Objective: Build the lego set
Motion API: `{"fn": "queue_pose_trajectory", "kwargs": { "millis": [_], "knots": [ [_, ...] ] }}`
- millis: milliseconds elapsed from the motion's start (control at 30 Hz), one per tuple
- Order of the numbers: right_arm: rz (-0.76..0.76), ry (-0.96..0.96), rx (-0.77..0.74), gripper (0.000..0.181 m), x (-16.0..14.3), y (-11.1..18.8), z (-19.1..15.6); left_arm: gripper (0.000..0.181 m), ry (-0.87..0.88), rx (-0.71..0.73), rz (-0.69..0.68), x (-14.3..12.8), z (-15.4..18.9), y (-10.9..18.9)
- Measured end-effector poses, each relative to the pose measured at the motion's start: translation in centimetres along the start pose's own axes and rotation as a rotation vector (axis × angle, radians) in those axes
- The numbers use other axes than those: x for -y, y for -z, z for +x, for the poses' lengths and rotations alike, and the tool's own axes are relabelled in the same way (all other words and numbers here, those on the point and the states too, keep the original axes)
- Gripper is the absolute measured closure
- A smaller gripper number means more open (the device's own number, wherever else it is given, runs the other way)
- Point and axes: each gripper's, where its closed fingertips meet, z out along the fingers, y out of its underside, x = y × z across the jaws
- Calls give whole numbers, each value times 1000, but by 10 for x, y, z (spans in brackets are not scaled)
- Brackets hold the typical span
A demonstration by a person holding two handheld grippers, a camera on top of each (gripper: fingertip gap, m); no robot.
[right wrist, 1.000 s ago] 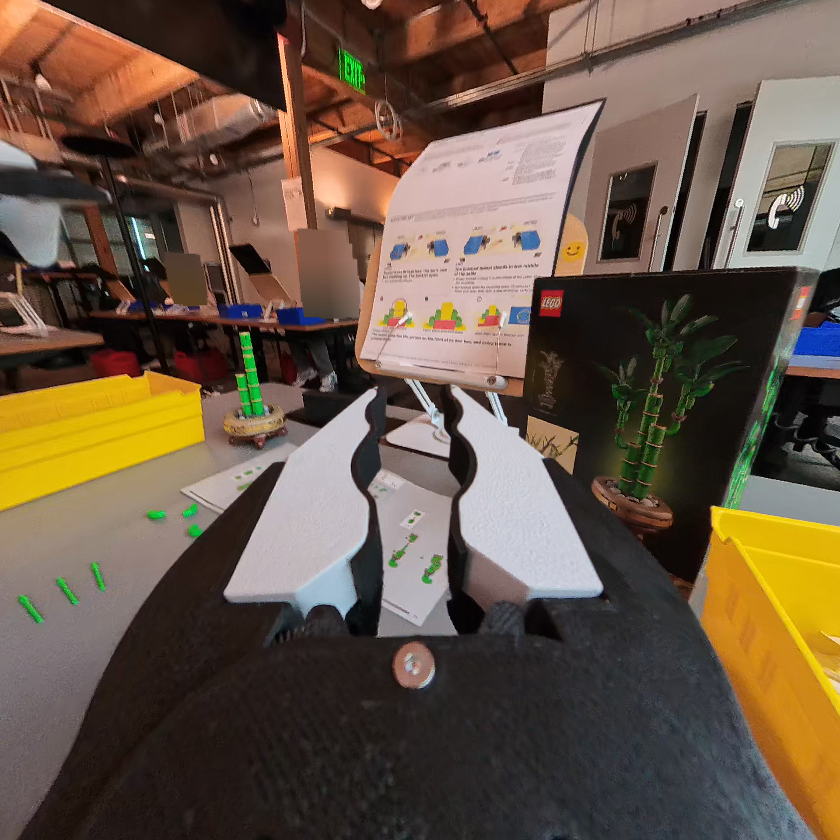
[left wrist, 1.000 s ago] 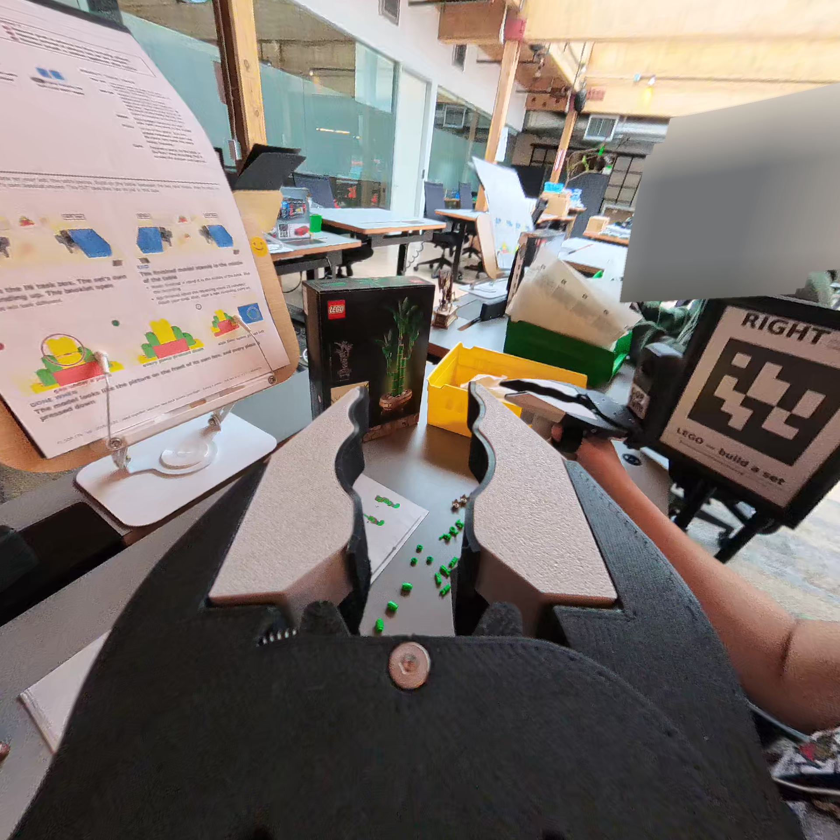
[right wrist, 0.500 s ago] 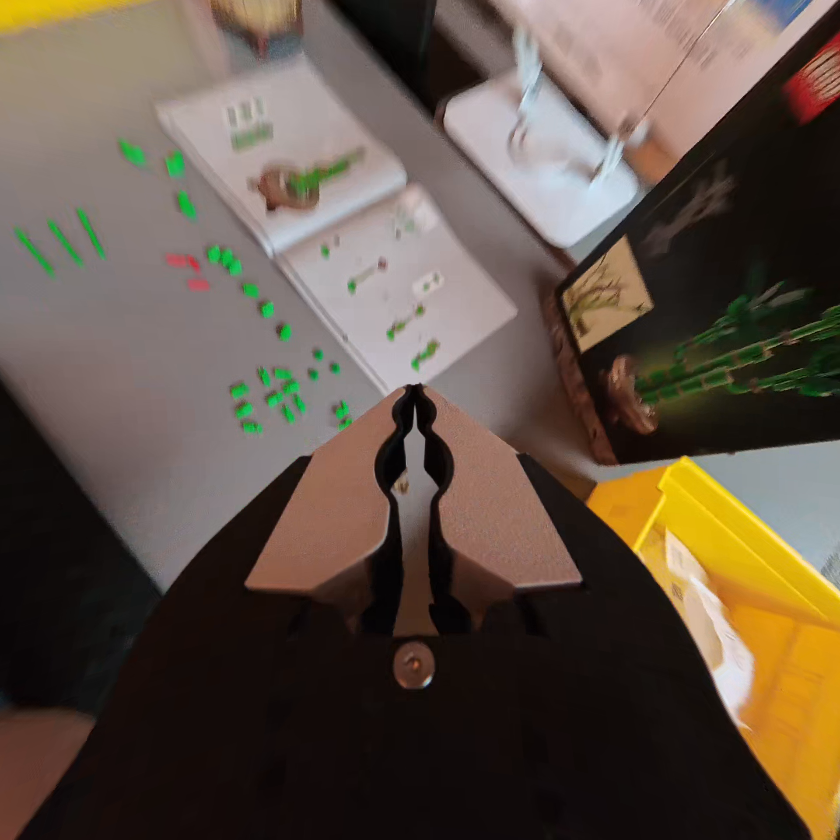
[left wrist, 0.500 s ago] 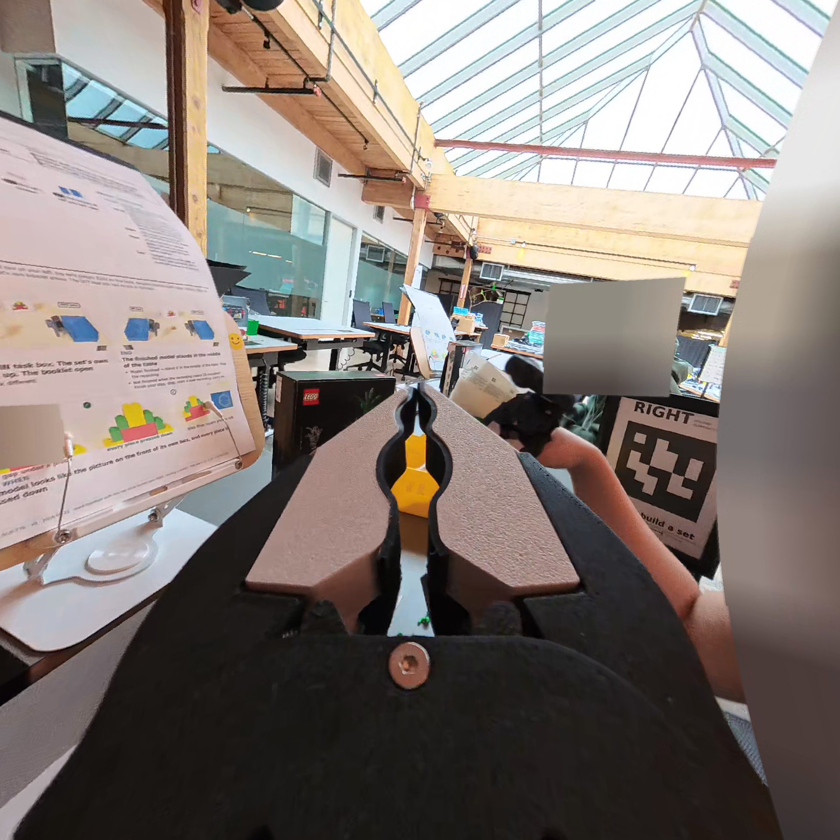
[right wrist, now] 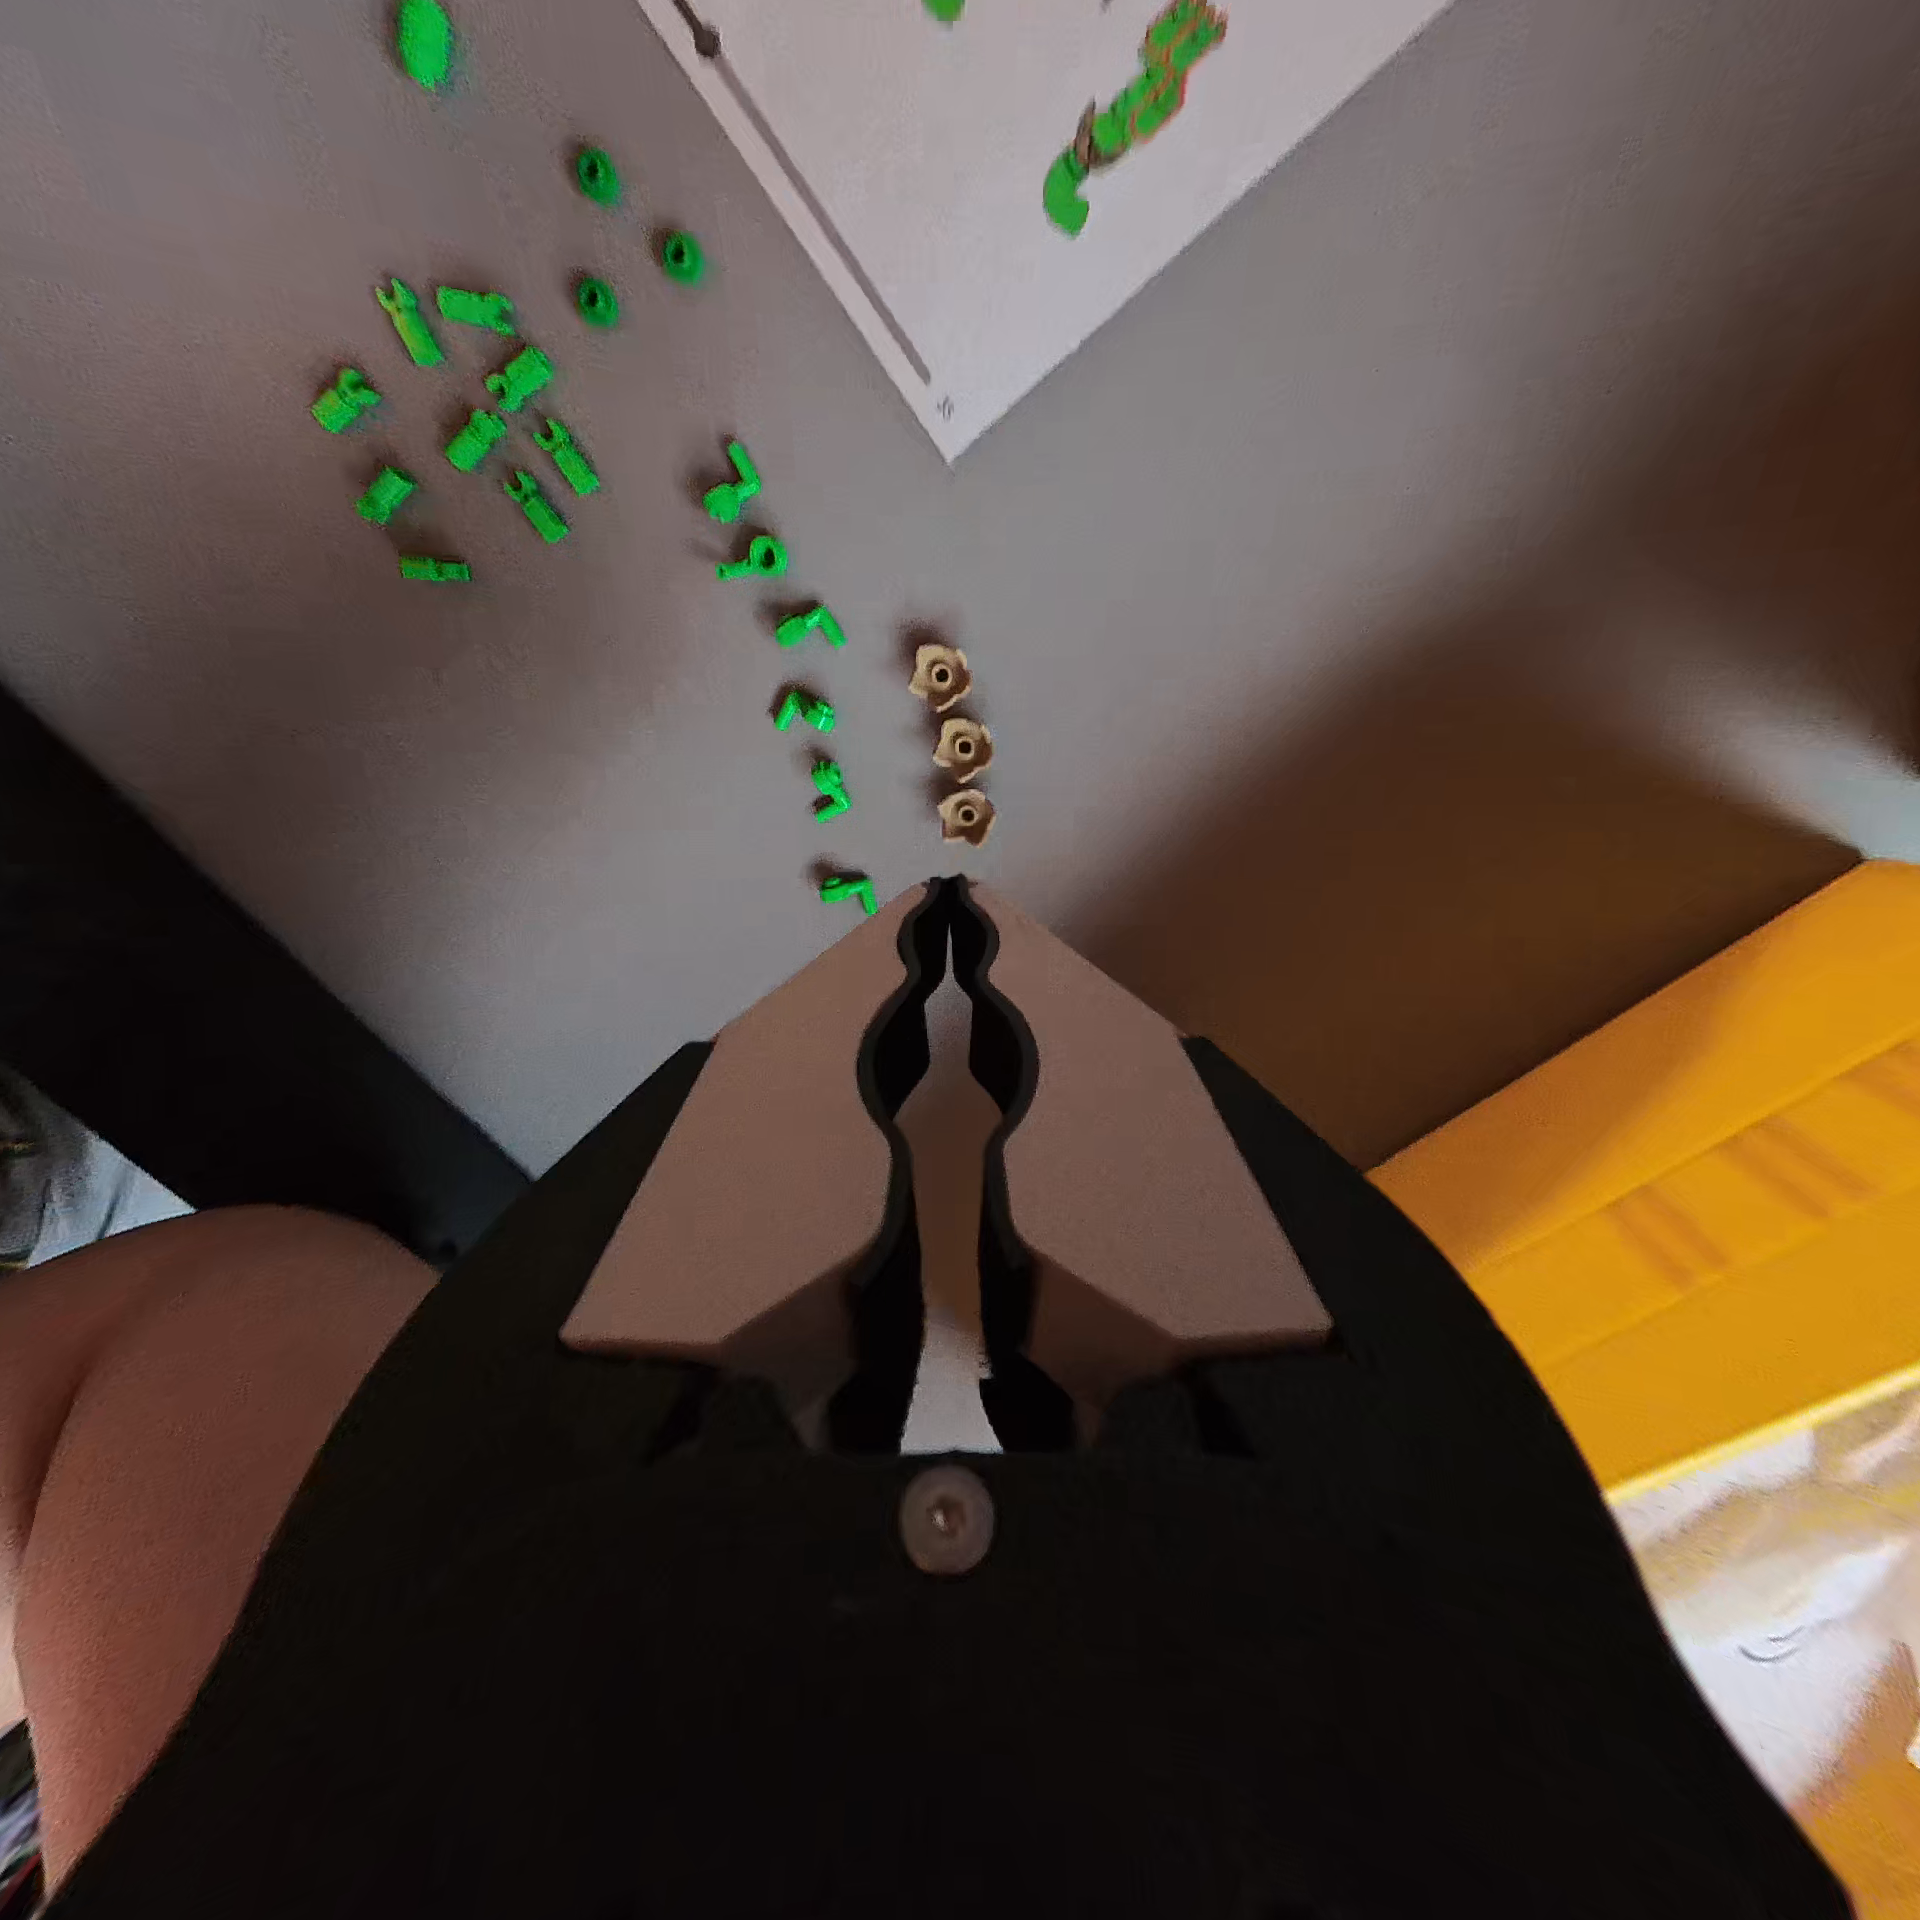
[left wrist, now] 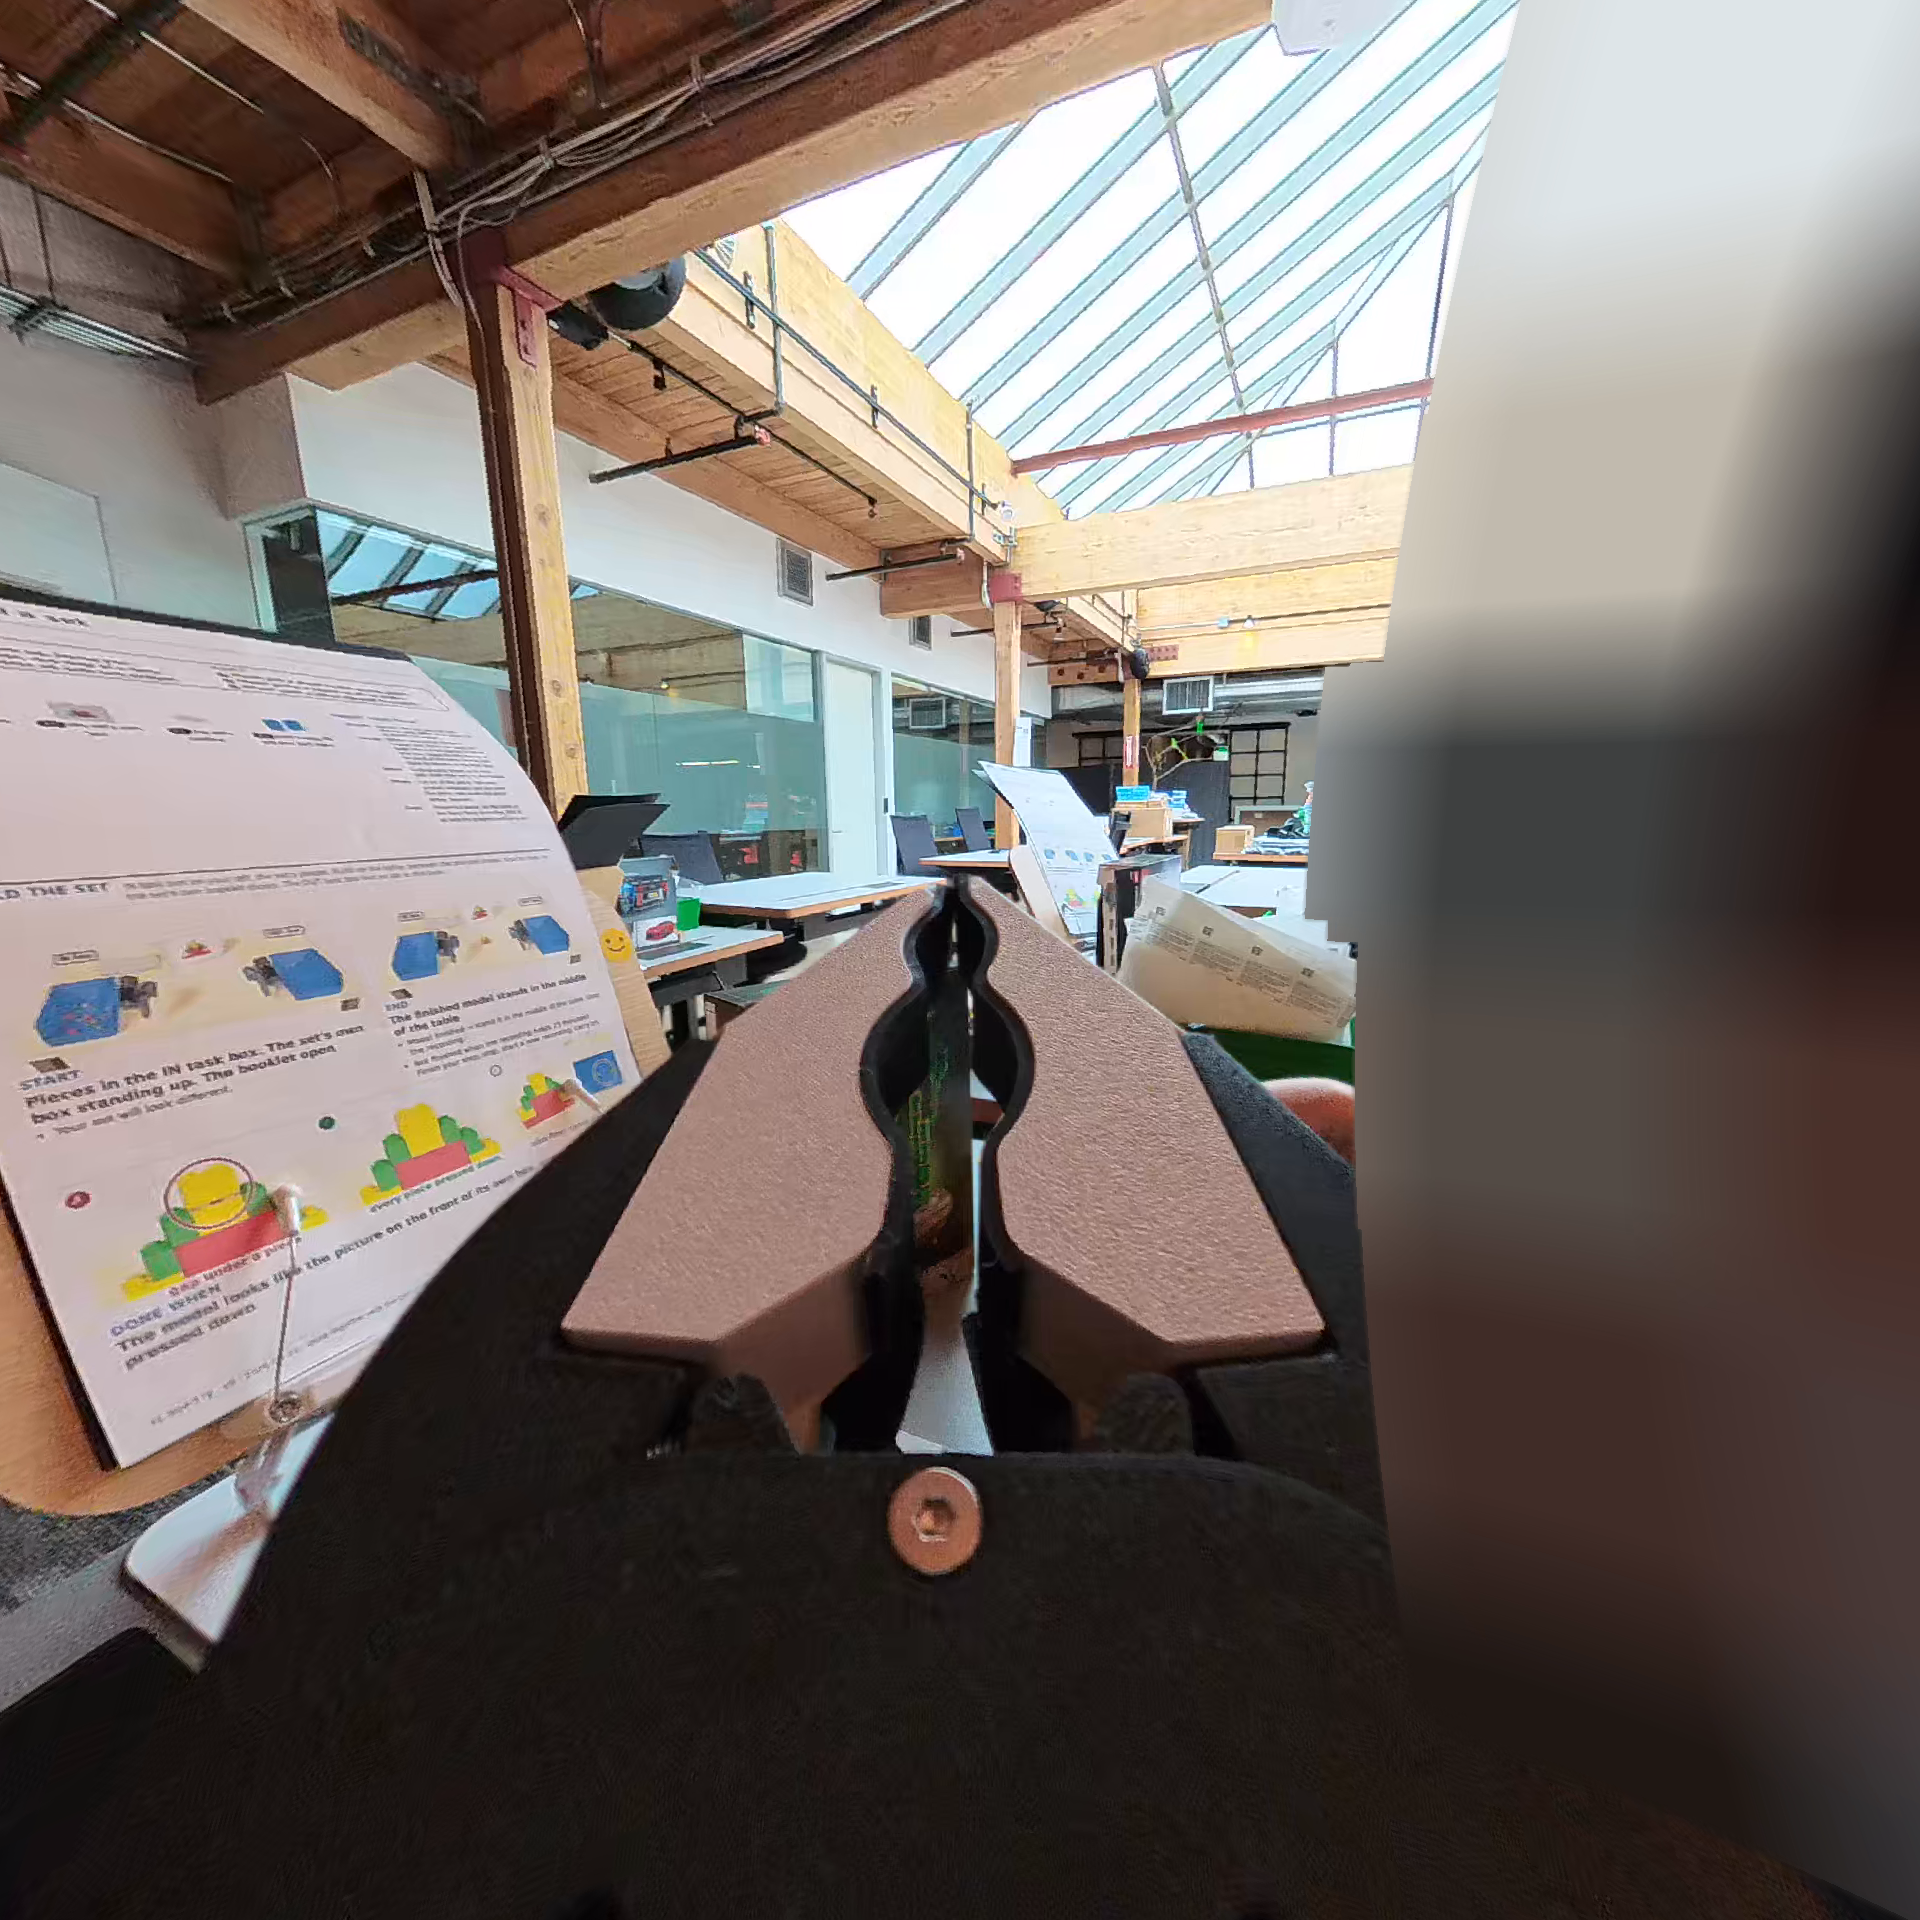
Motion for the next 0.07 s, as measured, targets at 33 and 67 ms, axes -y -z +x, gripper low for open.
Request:
{"fn": "queue_pose_trajectory", "kwargs": {
  "millis": [33, 67],
  "knots": [
    [-7, -2, 2, 181, -1, -2, 1, 181, 12, -7, -4, -1, 0, 0],
    [7, 5, 1, 181, 1, -2, 0, 181, 24, -15, -5, -1, 1, 0]
  ]
}}
